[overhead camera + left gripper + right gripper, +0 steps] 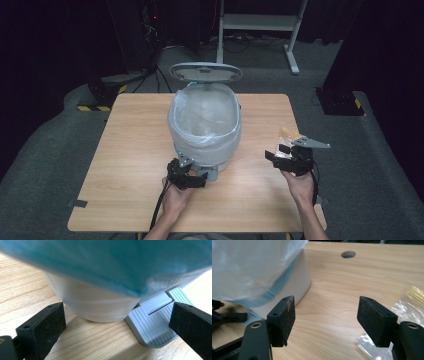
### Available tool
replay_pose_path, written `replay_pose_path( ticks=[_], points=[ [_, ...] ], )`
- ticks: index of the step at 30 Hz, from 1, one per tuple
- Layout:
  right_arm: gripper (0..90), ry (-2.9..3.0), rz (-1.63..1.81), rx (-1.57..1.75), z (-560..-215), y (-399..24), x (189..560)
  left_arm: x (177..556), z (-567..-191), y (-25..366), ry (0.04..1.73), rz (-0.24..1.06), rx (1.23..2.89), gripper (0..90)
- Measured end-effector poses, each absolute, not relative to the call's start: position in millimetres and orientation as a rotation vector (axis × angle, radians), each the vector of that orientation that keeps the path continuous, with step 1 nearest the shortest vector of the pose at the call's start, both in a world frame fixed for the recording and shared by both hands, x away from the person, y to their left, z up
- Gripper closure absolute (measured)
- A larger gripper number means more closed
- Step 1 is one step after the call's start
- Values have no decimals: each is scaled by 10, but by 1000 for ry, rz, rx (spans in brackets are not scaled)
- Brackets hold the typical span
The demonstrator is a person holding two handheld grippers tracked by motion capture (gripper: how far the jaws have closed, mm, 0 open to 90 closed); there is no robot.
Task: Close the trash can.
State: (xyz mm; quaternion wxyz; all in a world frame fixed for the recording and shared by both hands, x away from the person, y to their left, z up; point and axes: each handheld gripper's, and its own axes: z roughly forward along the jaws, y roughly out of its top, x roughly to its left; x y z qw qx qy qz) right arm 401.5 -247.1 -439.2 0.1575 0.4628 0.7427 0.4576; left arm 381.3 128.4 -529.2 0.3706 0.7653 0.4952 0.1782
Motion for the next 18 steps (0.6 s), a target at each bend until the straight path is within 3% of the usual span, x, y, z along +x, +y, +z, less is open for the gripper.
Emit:
replay_pose_path(
  ticks=[18],
  points=[
    [272, 2097, 1173, 1384, -4638, -2625, 4068, 3813, -5292, 1284, 1271, 456, 1963, 8]
  ],
)
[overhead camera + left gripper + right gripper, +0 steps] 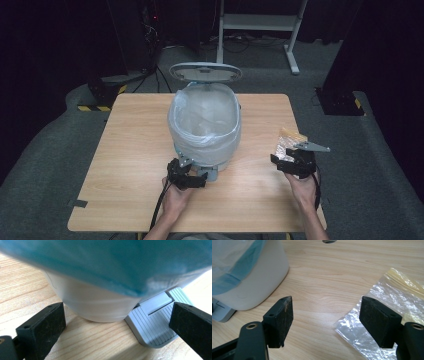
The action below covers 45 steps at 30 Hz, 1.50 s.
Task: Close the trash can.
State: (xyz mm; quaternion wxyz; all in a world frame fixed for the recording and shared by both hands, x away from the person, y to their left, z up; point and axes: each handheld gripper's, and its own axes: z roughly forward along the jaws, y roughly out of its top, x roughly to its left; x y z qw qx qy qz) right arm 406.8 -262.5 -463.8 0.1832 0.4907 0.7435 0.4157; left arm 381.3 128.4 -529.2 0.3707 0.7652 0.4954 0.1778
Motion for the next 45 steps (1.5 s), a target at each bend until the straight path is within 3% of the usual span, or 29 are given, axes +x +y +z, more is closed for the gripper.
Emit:
replay_pose_path(
  ticks=[35, 41, 43, 44, 45],
  points=[
    [247, 2103, 956, 1508, -5168, -2690, 4334, 3817, -5294, 1288, 1273, 449, 1960, 9],
    [305, 2111, 933, 1507, -5212, -2677, 4338, 3817, -5293, 1288, 1273, 449, 1961, 9],
    [350, 2101, 929, 1518, -5207, -2680, 4334, 3817, -5294, 1288, 1273, 449, 1960, 9],
    [416, 2094, 916, 1511, -5204, -2686, 4327, 3816, -5293, 1288, 1273, 450, 1961, 9],
    [416, 2094, 916, 1511, -5204, -2686, 4327, 3816, -5293, 1288, 1273, 450, 1961, 9]
  ],
)
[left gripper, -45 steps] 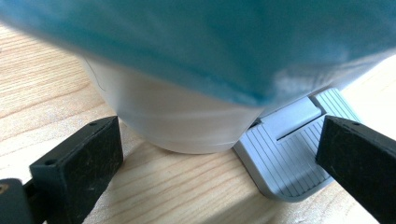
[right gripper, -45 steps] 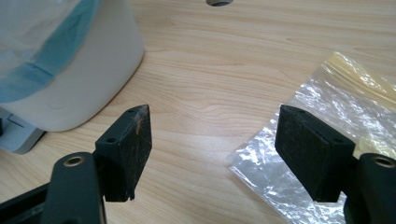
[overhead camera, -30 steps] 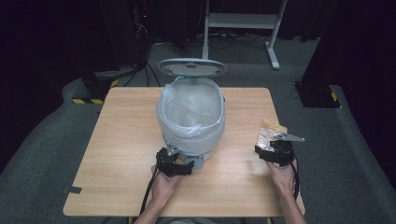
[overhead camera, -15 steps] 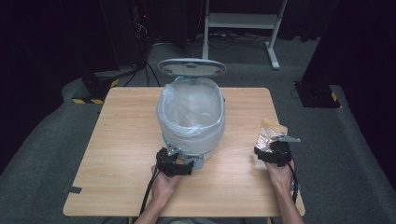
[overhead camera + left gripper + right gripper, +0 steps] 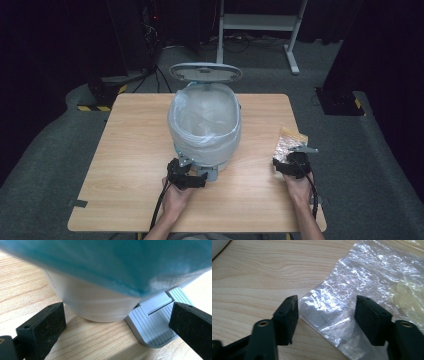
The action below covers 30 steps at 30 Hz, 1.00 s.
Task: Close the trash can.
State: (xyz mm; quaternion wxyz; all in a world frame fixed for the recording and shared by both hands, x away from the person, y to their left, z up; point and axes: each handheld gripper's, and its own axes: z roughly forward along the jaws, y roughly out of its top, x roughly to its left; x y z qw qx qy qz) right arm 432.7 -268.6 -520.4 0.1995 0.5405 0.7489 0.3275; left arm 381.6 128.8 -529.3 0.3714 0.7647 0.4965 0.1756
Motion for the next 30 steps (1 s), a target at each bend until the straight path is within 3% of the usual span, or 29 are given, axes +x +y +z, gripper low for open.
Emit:
replay_pose_path(
  ticks=[5, 10, 12, 13, 14, 17, 21, 25, 30],
  points=[
    [598, 2070, 875, 1489, -5204, -2702, 4299, 3816, -5293, 1288, 1273, 450, 1961, 9],
    [659, 2079, 870, 1472, -5201, -2702, 4287, 3816, -5293, 1287, 1273, 451, 1961, 9],
    [639, 2083, 880, 1475, -5201, -2703, 4288, 3816, -5293, 1287, 1273, 451, 1961, 9],
    [529, 2098, 912, 1472, -5208, -2703, 4287, 3816, -5293, 1288, 1273, 451, 1961, 9],
    [529, 2098, 912, 1472, -5208, -2703, 4287, 3816, -5293, 1288, 1273, 451, 1961, 9],
    [382, 2114, 904, 1451, -5221, -2628, 4291, 3817, -5294, 1288, 1274, 449, 1960, 9],
    [327, 2111, 868, 1440, -5230, -2565, 4299, 3817, -5294, 1288, 1274, 449, 1960, 8],
    [322, 2105, 842, 1452, -5224, -2533, 4319, 3817, -5294, 1288, 1273, 449, 1960, 9],
    [475, 2068, 820, 1487, -5201, -2547, 4347, 3817, -5294, 1287, 1274, 449, 1960, 9]
  ],
)
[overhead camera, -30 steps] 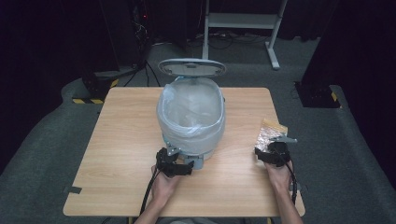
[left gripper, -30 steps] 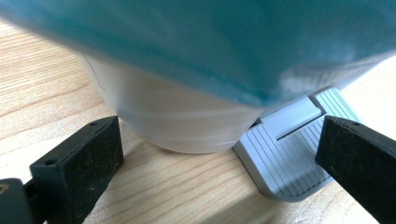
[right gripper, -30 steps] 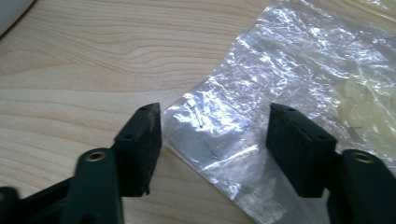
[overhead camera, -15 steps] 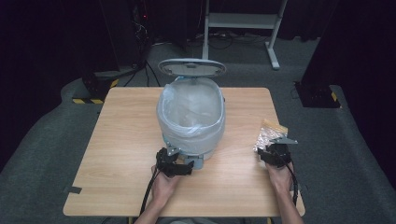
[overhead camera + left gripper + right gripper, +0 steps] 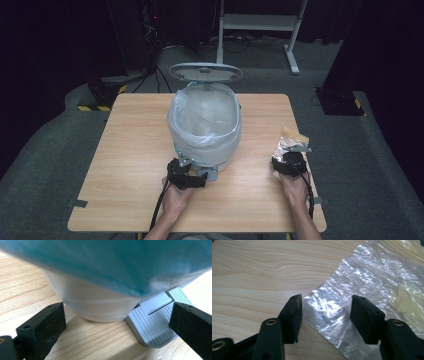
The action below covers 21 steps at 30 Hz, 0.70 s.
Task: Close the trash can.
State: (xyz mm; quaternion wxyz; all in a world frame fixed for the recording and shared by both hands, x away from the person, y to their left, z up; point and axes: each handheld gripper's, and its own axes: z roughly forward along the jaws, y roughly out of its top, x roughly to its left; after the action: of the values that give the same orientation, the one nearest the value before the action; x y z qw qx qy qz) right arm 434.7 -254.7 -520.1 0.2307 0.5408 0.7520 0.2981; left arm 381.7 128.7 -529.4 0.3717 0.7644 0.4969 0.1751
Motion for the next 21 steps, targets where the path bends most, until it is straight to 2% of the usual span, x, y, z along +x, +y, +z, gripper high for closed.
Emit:
replay_pose_path(
  ticks=[3, 4, 7, 8, 10, 11, 21],
  points=[
    [580, 2061, 818, 1487, -5194, -2558, 4347, 3817, -5294, 1288, 1273, 450, 1961, 9],
    [580, 2061, 818, 1487, -5194, -2558, 4347, 3817, -5294, 1288, 1273, 450, 1961, 9],
    [690, 2056, 818, 1482, -5194, -2573, 4349, 3816, -5293, 1288, 1273, 450, 1961, 9],
    [758, 2057, 813, 1475, -5193, -2586, 4353, 3816, -5293, 1287, 1273, 451, 1961, 9],
    [790, 2057, 815, 1471, -5194, -2594, 4355, 3816, -5294, 1287, 1273, 450, 1960, 9],
    [842, 2056, 812, 1477, -5192, -2606, 4354, 3816, -5293, 1287, 1273, 450, 1961, 9],
    [890, 2074, 794, 1444, -5185, -2623, 4365, 3817, -5294, 1287, 1274, 448, 1959, 9]
  ],
)
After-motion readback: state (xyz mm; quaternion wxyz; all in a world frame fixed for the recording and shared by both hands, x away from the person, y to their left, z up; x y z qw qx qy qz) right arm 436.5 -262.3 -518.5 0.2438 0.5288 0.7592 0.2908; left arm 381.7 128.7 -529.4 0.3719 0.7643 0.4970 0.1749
